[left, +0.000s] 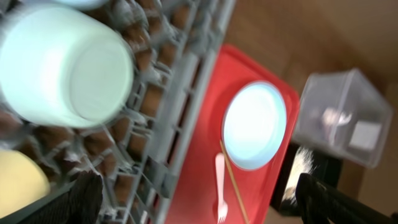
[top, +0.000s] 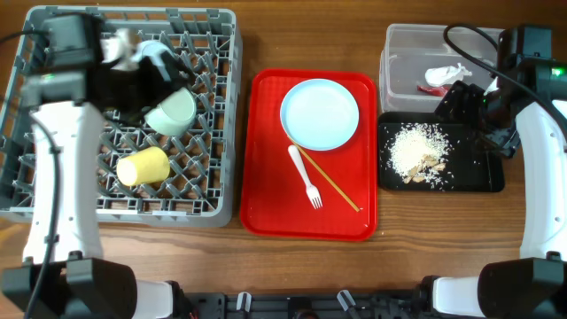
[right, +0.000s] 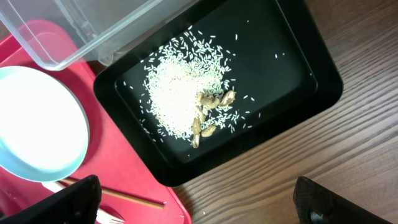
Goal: Sort waste into correct bins and load items into the dishwasher rack
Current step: 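Reach the left gripper to the white fork on the red tray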
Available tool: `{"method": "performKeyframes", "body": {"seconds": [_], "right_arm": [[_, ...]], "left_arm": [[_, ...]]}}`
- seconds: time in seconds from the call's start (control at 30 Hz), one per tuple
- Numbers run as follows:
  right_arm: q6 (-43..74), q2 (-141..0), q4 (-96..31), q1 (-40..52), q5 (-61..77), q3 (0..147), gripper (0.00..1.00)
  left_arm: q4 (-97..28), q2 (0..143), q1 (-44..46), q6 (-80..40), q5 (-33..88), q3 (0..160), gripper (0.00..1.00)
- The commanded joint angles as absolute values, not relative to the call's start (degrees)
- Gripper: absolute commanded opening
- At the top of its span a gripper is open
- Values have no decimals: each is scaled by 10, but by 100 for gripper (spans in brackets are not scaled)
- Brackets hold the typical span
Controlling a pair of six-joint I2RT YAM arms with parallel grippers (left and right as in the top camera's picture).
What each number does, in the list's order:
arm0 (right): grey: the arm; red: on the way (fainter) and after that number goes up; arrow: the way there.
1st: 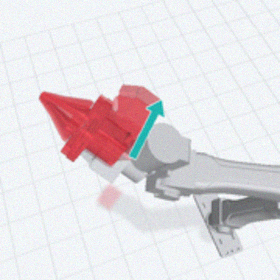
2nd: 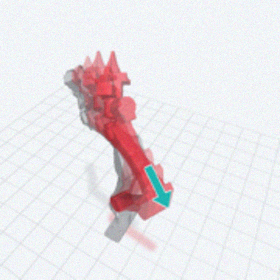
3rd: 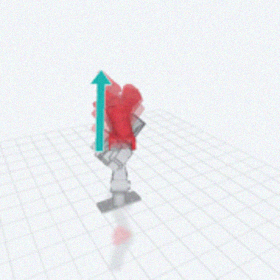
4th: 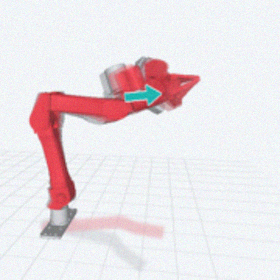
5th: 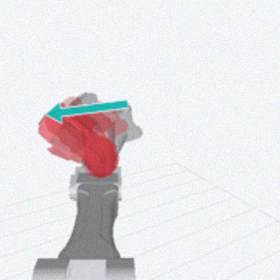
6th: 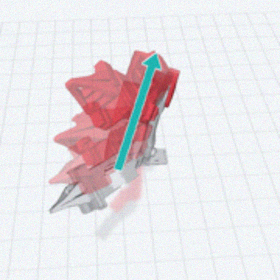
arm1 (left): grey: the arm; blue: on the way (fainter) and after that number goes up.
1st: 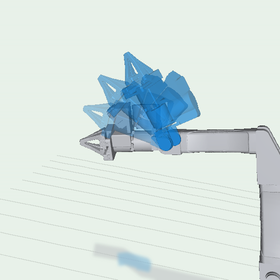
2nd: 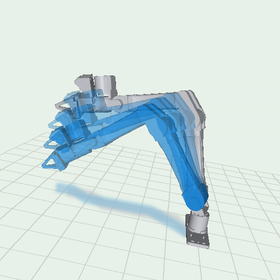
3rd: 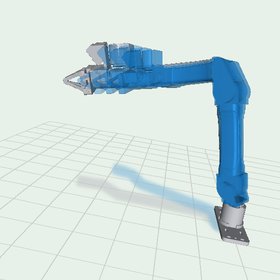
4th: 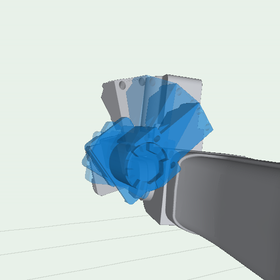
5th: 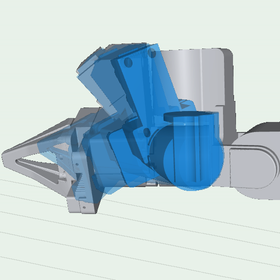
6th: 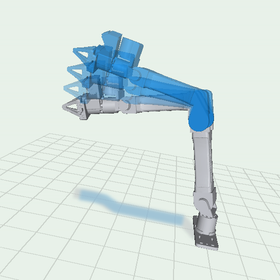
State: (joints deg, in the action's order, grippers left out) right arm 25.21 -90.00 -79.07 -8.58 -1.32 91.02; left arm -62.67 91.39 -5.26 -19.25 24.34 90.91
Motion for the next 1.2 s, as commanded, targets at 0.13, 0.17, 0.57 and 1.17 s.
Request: {"method": "performKeyframes", "body": {"seconds": [0.13,0.17,0.57,1.17], "right_arm": [[239,-891,-796,-85,-4,922,100],[239,-891,-796,-85,-4,922,100],[239,-891,-796,-85,0,922,100],[225,-891,-802,-86,0,922,99]], "left_arm": [[-633,919,144,-227,190,908,100],[-635,921,164,-247,173,908,100],[-646,1049,427,-546,14,858,100],[-587,1215,453,-557,70,849,80]]}}
